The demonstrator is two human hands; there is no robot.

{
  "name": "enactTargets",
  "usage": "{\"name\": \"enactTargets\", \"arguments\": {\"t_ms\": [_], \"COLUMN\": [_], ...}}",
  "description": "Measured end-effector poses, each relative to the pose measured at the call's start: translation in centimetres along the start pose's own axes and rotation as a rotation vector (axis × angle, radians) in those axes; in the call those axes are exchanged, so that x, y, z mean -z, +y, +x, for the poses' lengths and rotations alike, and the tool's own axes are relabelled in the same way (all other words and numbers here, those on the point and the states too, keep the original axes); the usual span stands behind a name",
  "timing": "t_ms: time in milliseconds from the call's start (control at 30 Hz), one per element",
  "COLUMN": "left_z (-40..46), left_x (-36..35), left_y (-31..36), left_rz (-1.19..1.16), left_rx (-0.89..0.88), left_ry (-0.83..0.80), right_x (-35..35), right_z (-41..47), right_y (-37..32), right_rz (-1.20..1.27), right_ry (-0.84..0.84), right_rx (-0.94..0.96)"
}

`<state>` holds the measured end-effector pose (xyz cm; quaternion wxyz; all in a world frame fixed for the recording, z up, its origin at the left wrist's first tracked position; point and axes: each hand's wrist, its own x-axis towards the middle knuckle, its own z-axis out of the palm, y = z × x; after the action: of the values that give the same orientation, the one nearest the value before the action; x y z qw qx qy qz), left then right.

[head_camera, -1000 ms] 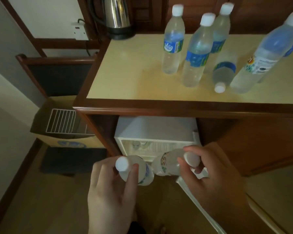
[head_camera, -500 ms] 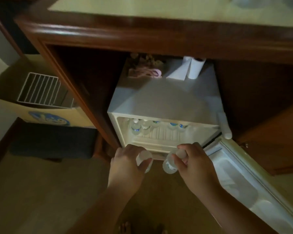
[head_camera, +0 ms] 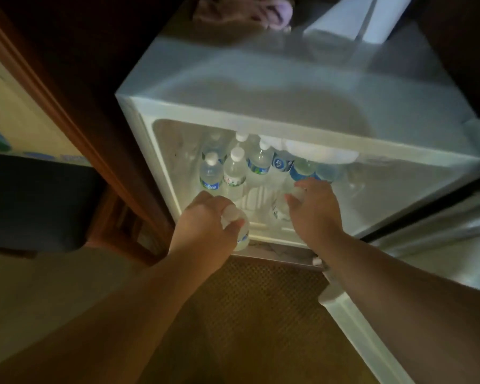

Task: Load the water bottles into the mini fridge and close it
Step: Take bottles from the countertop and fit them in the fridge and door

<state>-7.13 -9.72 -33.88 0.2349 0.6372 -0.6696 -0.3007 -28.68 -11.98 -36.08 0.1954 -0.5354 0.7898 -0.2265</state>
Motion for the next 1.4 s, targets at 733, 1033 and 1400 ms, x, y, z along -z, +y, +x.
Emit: {"name": "enactTargets", "arguments": {"t_ms": [733,1033,1400], "left_z": [-0.6,-0.5,2.8], "left_x": [-2.9,-2.5,-3.0], "left_y": [-4.7,-4.5,-0.3], "left_rz": [-0.034,-0.028,0.036], "left_rx": [-0.010,-0.015,-0.077], "left_ry": [0.004,0.027,-0.009], "right_x": [-6.5,-7.0,-4.5], "right_z": [7.3,7.2,0.9], "right_y": [-2.7,-4.0,0.8], "right_rz": [0.049,0.049,0.102], "right_ry": [0.165,0.154,0.061], "right_rx": [0.298,0.271,0.060]}}
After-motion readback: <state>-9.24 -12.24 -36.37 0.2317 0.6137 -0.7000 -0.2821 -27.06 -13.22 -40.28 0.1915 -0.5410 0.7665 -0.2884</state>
